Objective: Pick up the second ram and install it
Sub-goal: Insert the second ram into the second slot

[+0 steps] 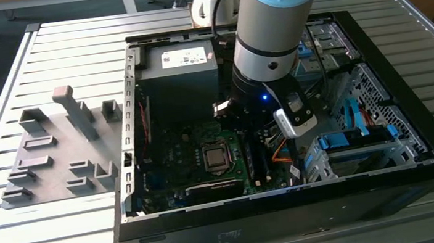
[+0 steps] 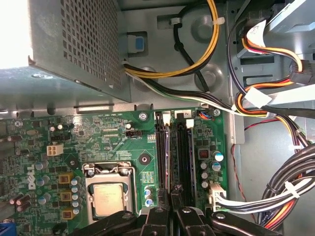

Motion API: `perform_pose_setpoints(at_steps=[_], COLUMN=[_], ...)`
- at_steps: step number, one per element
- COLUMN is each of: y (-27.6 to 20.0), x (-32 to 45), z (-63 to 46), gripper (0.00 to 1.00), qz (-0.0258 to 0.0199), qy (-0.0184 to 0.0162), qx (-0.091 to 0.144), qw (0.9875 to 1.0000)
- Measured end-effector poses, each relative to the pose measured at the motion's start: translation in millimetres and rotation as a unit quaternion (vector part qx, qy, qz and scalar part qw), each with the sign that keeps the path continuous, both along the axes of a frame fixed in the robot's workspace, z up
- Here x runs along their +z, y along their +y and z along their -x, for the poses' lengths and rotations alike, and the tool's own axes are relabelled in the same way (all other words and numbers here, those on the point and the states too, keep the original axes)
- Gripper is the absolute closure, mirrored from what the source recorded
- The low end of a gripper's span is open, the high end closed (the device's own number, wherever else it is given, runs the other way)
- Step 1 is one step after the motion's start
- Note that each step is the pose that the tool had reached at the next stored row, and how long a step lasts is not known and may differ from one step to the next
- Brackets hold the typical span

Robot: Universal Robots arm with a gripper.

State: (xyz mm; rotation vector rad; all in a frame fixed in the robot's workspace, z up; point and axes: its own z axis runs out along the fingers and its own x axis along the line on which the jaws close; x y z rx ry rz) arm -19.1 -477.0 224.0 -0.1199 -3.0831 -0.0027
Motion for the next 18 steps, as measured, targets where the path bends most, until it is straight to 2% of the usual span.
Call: perform_pose_setpoints(at_steps=[3,7,12,14,18], y=[0.0,0.0,0.7,1.1,1.2], x=[0.2,0.2,0.1,-0.1,-0.5], z=[0.0,0.0,0.0,0.0,0.0], gripper=[0.87,0.87,0.87,0.87,0.87], qz=[0.0002,0.0062,0.0078,0.0103,0.011], qy=[0.0,0.0,0.0,0.0,0.0001], qx=[0.001,0.001,0.001,0.001,0.001], qw=[1.0,1.0,1.0,0.9999,0.9999])
